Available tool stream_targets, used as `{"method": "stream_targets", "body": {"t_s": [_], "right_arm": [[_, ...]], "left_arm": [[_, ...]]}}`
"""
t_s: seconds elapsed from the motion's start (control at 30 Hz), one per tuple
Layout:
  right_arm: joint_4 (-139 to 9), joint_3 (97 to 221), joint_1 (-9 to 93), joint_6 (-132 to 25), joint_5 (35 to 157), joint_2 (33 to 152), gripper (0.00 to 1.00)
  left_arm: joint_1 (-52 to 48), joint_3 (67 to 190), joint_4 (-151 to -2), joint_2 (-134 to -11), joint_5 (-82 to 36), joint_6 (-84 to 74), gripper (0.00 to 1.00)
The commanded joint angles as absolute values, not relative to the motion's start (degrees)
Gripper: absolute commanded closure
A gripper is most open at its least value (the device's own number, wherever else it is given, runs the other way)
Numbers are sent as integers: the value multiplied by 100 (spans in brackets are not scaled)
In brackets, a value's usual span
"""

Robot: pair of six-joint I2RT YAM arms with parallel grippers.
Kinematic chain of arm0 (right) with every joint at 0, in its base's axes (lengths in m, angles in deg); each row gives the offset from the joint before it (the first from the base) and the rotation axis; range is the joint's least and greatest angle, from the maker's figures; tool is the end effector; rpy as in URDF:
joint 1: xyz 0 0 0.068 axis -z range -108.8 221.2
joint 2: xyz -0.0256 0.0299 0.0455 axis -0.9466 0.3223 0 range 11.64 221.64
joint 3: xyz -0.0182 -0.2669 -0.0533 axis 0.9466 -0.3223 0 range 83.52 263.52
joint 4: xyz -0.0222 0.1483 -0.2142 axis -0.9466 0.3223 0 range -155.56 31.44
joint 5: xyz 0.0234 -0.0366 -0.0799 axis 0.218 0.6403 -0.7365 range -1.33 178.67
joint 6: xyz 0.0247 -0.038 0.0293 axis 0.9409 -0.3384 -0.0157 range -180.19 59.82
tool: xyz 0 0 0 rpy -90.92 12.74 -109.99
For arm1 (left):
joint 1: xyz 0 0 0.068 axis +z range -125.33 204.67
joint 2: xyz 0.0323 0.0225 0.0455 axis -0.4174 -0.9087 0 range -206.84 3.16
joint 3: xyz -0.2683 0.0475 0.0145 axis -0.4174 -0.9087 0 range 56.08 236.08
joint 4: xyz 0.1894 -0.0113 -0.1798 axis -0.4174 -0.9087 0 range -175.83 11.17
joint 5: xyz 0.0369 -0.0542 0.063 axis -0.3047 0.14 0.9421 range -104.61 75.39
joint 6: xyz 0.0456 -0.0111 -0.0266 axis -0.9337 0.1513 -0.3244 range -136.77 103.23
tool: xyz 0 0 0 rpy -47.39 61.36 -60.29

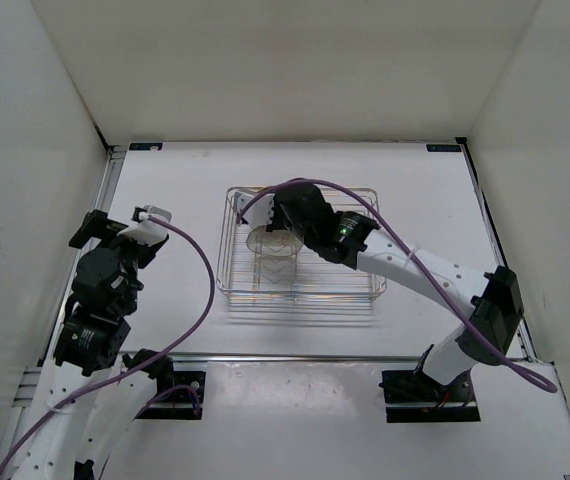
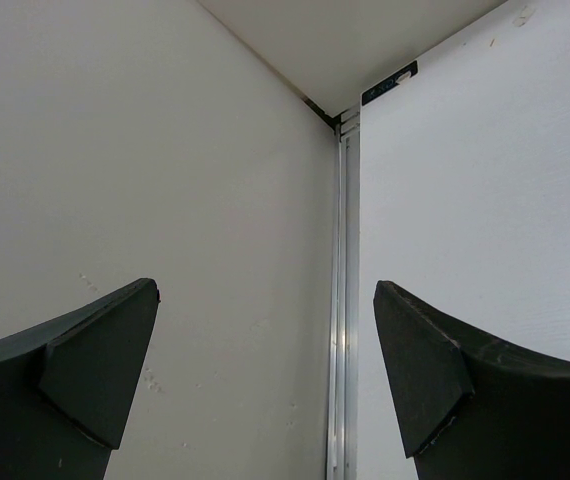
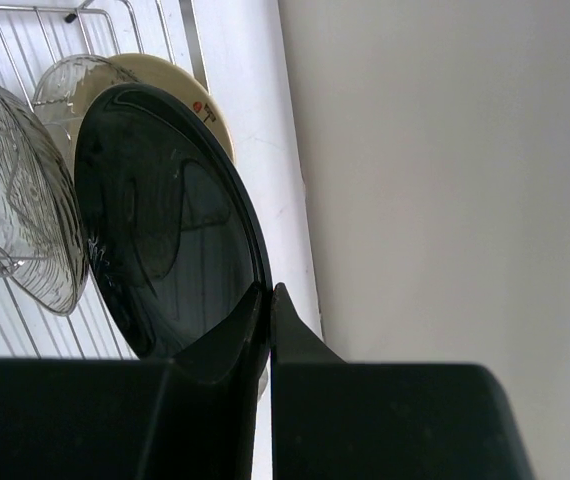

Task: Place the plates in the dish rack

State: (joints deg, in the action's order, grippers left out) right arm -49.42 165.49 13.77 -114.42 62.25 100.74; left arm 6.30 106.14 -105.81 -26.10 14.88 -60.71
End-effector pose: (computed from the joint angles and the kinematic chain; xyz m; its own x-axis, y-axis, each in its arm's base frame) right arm 0.2092 0.2979 0.3647 0.3094 -0.8653 -0.3943 -0.4850 0.2131 -0.8482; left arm 0.1021 -0.0154 0.3743 -0.2055 0.7047 -0.6791 -0.0660 0.6823 0.7281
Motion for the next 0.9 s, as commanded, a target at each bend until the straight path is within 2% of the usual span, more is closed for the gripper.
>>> {"method": "stream_targets", "body": {"t_s": [0.0, 0.27, 0.6, 0.73, 0.87], "right_arm": [[-5123, 16772, 1425, -11414, 6089, 9988, 100], [-5439, 16719, 1671, -11722, 6037, 9935, 100], [-5835, 17272, 1864, -12127, 5914, 10041, 100], [-5625, 17396, 1636, -12127, 5861, 10041, 100], [-5431, 17011, 1224, -12004, 5799, 9865, 100]], "left_arm": [[674, 10600, -10625, -2558, 1457, -5948, 0], [727, 10600, -10678, -2505, 1404, -5948, 0], [779, 10600, -10678, -2505, 1404, -5895, 0], [780, 10548, -10678, -2505, 1351, -5895, 0], [780, 10434, -10678, -2505, 1351, -5895, 0]]}}
